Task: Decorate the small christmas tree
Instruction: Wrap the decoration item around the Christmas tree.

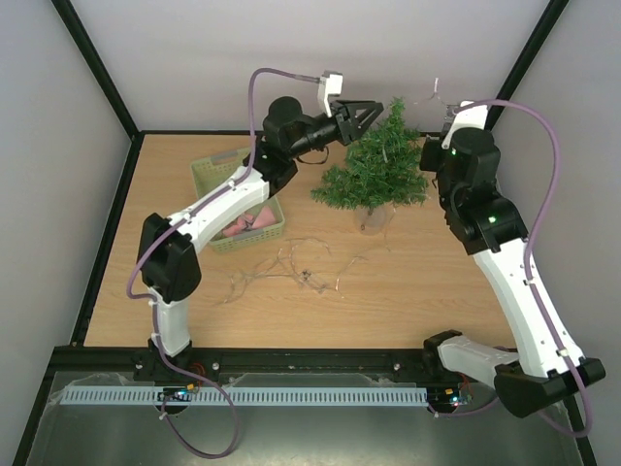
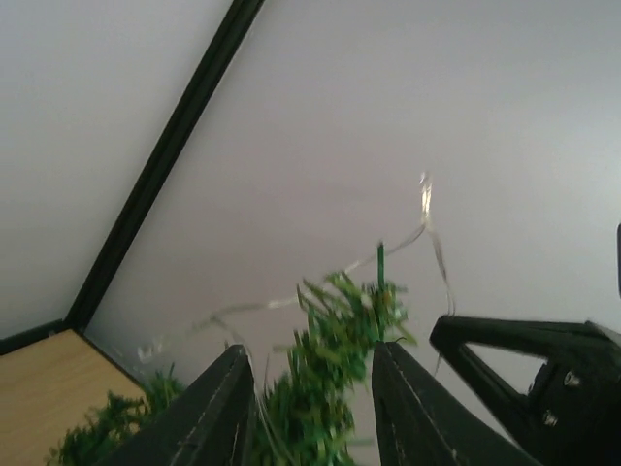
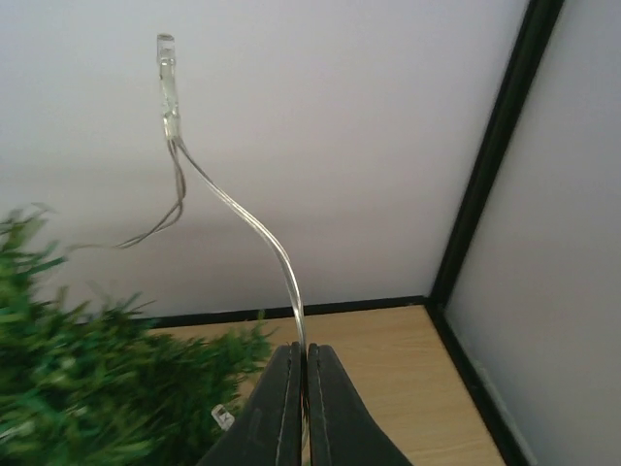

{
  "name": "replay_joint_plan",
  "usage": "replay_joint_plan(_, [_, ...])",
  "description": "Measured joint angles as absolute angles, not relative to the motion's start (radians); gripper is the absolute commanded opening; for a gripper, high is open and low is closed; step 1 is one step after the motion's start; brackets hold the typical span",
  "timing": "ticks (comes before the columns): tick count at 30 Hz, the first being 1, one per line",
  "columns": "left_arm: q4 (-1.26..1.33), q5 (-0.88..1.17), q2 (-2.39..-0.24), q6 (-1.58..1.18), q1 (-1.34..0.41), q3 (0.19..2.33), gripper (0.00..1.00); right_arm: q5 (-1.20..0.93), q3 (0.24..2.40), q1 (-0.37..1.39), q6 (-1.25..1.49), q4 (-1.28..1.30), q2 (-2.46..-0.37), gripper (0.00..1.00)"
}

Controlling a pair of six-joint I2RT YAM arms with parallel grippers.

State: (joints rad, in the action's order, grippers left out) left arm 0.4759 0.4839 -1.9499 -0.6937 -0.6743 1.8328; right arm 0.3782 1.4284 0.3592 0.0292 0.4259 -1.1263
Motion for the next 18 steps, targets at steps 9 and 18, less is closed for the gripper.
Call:
replay_joint_plan(9, [0.408,0.501,-1.726,-0.507,-0.674,1.580,0.45,0.146,1.386,0.359,0.081,0.430,-1.039,0.02])
replay_joint_plan(18, [0.405,0.498,-1.492,-0.287,-0.714,1.203,0.49,0.018,1.356,0.359,0.167,0.472,-1.028,0.02])
